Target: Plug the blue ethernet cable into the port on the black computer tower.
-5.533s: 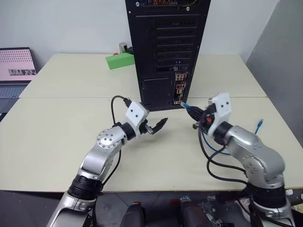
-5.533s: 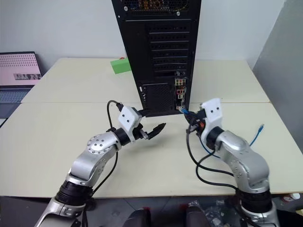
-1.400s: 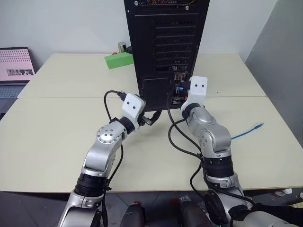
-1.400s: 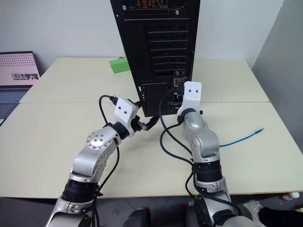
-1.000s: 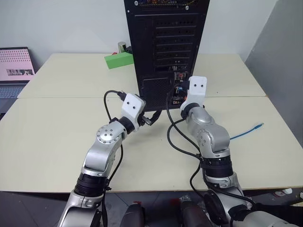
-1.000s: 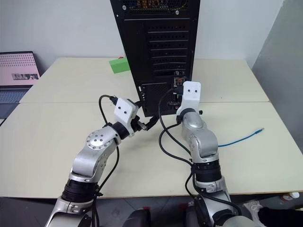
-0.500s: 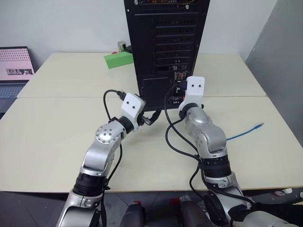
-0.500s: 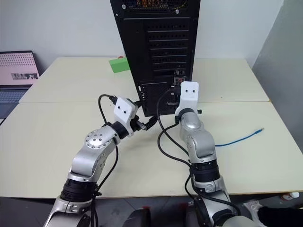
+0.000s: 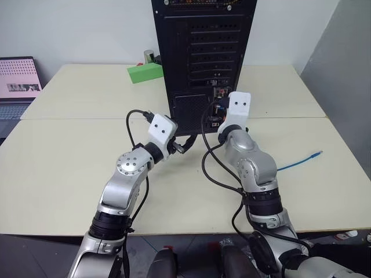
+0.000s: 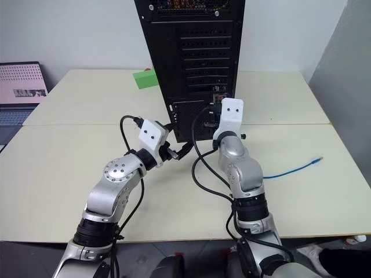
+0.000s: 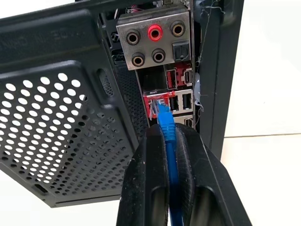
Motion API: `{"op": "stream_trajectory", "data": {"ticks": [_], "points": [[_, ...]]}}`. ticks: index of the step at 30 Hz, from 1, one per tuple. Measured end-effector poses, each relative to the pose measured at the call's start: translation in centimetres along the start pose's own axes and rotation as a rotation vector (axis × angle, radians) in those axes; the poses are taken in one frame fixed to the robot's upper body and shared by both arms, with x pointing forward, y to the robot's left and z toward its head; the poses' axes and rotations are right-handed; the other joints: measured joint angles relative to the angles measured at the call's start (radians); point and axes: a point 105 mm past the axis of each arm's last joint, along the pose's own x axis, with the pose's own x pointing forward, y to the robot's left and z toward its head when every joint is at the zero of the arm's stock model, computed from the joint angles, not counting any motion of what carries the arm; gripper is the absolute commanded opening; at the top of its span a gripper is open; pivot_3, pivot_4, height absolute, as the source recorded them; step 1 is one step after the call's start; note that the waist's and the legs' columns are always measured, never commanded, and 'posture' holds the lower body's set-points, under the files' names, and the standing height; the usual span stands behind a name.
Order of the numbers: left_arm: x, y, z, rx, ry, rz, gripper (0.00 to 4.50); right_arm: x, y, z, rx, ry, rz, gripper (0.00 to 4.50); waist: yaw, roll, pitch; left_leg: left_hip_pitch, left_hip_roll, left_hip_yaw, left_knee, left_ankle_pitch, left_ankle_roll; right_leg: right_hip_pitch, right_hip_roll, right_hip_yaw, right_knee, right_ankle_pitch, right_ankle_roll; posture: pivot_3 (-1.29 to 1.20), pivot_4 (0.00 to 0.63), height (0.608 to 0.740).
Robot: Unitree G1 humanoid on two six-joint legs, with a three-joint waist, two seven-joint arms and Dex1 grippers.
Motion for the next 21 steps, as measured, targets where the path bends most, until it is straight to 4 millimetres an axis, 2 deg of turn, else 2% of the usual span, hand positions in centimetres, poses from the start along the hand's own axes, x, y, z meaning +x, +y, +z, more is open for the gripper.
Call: {"op": "stream_trajectory", "data": {"ticks": [21], "points": [[-0.15,0.53,-0.04,0.008,0.003,0.023,4.18,0.94,1.04,-0.20,0.042,0.012,0.011,0.00,-0.013,0.000,0.000,0.000,0.001,0.000,0.000,0.000,0.000,0.000,0.001,0.001,0.001,0.001,0.000,0.00,0.150,0.740]]}}
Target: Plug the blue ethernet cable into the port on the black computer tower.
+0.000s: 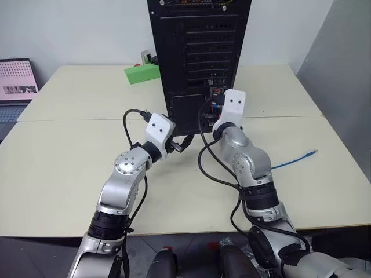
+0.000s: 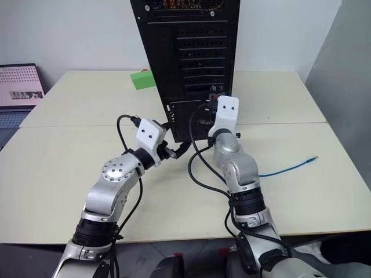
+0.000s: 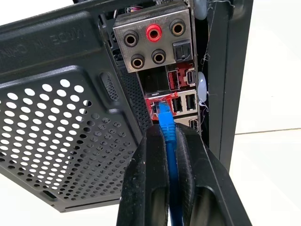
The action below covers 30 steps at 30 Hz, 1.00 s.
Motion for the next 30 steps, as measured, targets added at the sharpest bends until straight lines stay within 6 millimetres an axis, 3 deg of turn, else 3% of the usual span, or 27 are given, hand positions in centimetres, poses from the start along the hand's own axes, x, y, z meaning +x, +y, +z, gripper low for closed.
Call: {"op": "stream_trajectory", "data": {"ticks": [9,10,19,28,30], "points": [[0.0,0.1,0.0,0.001,-0.002,0.002,4.18,0.0,0.6,-0.1,-0.004,0.001,0.050,0.00,-0.009,0.000,0.000,0.000,0.000,0.000,0.000,0.000,0.000,-0.001,0.000,0.000,0.001,0.000,0.000,0.00,0.150,0.740],[0.0,0.1,0.1,0.002,-0.003,0.002,4.21,0.0,0.6,-0.1,-0.004,0.001,0.060,0.55,-0.012,0.000,0.000,0.000,0.000,0.000,0.000,0.000,0.000,-0.001,0.000,0.000,0.001,0.000,0.000,0.00,0.150,0.740],[0.1,0.1,0.2,0.006,-0.006,0.003,4.21,-0.5,1.0,0.2,-0.013,-0.023,0.143,2.37,-0.012,0.000,0.000,-0.004,0.000,0.000,0.000,0.000,0.000,-0.002,-0.001,-0.001,-0.002,0.000,0.000,0.00,0.150,0.740],[-0.9,1.7,0.1,0.019,0.005,0.031,4.21,-6.1,-2.5,0.4,-0.207,0.012,0.304,4.46,0.014,0.000,0.000,-0.006,-0.001,-0.001,0.001,0.000,0.000,-0.003,-0.001,-0.002,-0.002,0.000,0.000,0.00,0.150,0.740],[-1.1,1.7,0.1,0.004,0.009,0.001,4.21,-6.9,-3.2,0.6,-0.263,0.007,0.347,4.46,0.015,0.000,0.000,-0.006,-0.001,-0.001,0.001,0.000,0.000,-0.003,-0.001,-0.002,-0.002,0.000,0.000,0.00,0.150,0.740]]}}
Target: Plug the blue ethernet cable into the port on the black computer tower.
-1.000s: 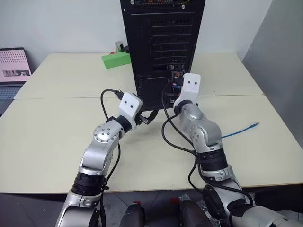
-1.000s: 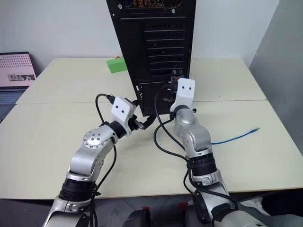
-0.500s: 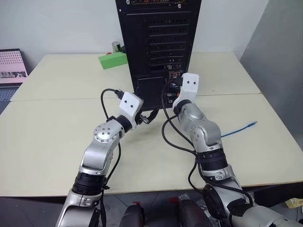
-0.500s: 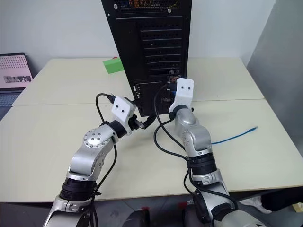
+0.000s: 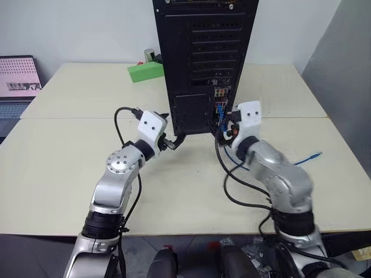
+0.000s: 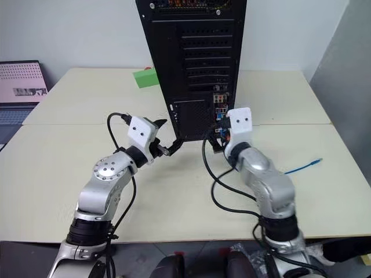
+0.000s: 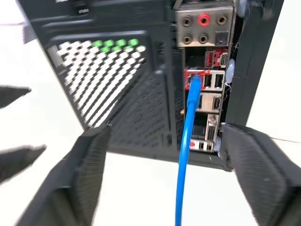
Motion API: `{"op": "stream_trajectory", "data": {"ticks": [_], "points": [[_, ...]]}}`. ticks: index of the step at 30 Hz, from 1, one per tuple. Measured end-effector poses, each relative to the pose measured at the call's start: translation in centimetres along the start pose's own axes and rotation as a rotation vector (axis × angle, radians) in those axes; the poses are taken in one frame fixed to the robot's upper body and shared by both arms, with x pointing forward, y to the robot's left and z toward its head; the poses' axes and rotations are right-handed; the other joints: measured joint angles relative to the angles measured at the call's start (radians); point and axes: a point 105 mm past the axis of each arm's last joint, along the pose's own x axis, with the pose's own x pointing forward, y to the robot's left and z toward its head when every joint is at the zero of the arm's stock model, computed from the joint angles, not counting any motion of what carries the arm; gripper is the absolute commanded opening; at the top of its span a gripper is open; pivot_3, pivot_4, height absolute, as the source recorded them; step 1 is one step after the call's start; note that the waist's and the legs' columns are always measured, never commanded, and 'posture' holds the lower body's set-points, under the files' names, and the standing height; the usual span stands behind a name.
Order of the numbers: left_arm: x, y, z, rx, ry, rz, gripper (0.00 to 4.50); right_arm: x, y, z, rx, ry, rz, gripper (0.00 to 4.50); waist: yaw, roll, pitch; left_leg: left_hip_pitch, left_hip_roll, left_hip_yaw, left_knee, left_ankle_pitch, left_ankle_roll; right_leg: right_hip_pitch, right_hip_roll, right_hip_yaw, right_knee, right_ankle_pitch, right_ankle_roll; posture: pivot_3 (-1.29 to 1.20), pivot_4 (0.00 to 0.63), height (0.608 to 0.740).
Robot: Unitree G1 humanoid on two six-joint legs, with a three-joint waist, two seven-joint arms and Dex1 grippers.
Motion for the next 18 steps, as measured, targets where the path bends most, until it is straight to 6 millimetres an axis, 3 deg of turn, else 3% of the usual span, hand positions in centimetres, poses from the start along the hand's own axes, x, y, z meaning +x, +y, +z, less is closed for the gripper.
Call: {"op": "stream_trajectory", "data": {"ticks": [3,8,13,18], "points": [[-1.1,0.3,-0.2,-0.005,0.041,-0.100,4.36,-2.1,-1.6,-0.6,-0.136,0.018,0.104,4.49,0.000,0.000,0.001,0.000,0.000,0.000,0.000,0.000,0.000,0.000,0.000,0.000,-0.001,0.000,0.001,0.00,0.150,0.740],[-2.5,1.0,0.9,-0.002,0.038,-0.220,4.36,-4.2,-2.7,1.1,-0.189,-0.055,0.279,4.49,-0.004,-0.001,0.001,0.001,0.000,0.000,0.000,0.000,0.000,0.001,0.000,0.000,-0.001,-0.001,0.001,0.00,0.150,0.740],[-2.9,1.4,0.8,0.060,0.088,-0.265,4.36,-4.0,-3.7,1.2,-0.199,-0.040,0.347,4.49,-0.003,-0.001,0.001,0.001,0.000,0.000,0.000,0.000,0.000,0.001,0.000,0.000,-0.001,0.000,0.000,0.00,0.150,0.740],[-3.2,0.9,0.7,0.060,0.101,-0.324,4.36,-3.6,-3.4,2.9,-0.211,-0.075,0.421,4.49,-0.002,-0.001,0.001,0.001,0.000,0.000,0.000,0.000,0.000,0.001,0.000,0.000,-0.001,0.000,0.000,0.00,0.150,0.740]]}}
